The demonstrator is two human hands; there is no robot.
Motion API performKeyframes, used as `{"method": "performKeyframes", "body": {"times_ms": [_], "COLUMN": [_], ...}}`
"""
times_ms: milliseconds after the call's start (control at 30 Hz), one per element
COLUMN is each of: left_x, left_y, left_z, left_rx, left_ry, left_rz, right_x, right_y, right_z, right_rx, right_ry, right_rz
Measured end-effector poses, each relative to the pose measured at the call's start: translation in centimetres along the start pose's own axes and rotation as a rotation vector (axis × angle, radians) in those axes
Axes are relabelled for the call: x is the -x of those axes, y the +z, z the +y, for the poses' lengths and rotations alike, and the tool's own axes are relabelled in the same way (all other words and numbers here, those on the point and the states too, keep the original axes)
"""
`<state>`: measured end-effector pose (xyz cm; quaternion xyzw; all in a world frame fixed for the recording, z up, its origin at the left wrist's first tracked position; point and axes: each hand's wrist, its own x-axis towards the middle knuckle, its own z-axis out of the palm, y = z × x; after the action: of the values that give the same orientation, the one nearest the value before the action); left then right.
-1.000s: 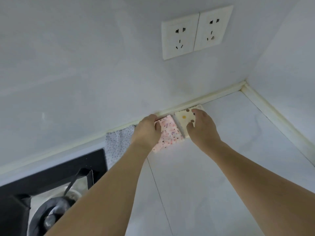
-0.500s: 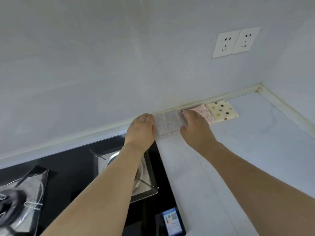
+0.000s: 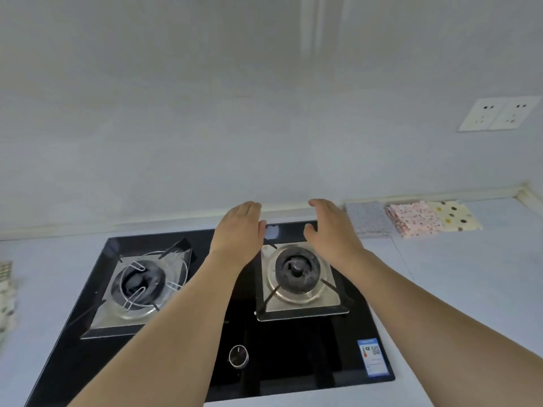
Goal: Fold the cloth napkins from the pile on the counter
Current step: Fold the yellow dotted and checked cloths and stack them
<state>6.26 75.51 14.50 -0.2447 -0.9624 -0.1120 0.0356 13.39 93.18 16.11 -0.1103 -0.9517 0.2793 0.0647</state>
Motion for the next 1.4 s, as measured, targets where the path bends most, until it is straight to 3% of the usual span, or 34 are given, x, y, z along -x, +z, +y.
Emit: {"method": "performKeyframes", "body": {"times_ms": [267,467,667,1000,1233,1300,1400], "left_x": [4.8,9.2,13.3,19.6,27.4,29.6,31.8], "left_y": [-4.5,-6.0,-6.5,-7.4,-7.0,-6.3,-4.2], "left_z": [-15.9,-24.5,-31.9,-49.2,-57.8,-59.0,-60.7], "left_rx": [-0.006,0.026,0.046,0.078,0.282,0.359,0.412], "left_ry": [-0.063,-0.180,-0.252,-0.342,-0.652,-0.735,-0.709], "left_rz": [0.032,0.034,-0.012,-0.125,-0.156,-0.217,-0.425], "right_x": [0.2,0.7,0.9,1.6,3.4,4.1,5.3], "right_y": [8.2,13.7,18.5,30.4,38.2,40.5,44.6], "right_z": [-14.2,-20.0,-25.0,-39.9,-44.0,-44.7,-45.7], "right_rx": [-0.024,-0.005,-0.024,0.031,0.136,0.135,0.174], "right_ry": [-0.062,-0.115,-0.139,-0.262,-0.396,-0.458,-0.589], "right_rz": [-0.098,-0.177,-0.225,-0.308,-0.522,-0.600,-0.669]}}
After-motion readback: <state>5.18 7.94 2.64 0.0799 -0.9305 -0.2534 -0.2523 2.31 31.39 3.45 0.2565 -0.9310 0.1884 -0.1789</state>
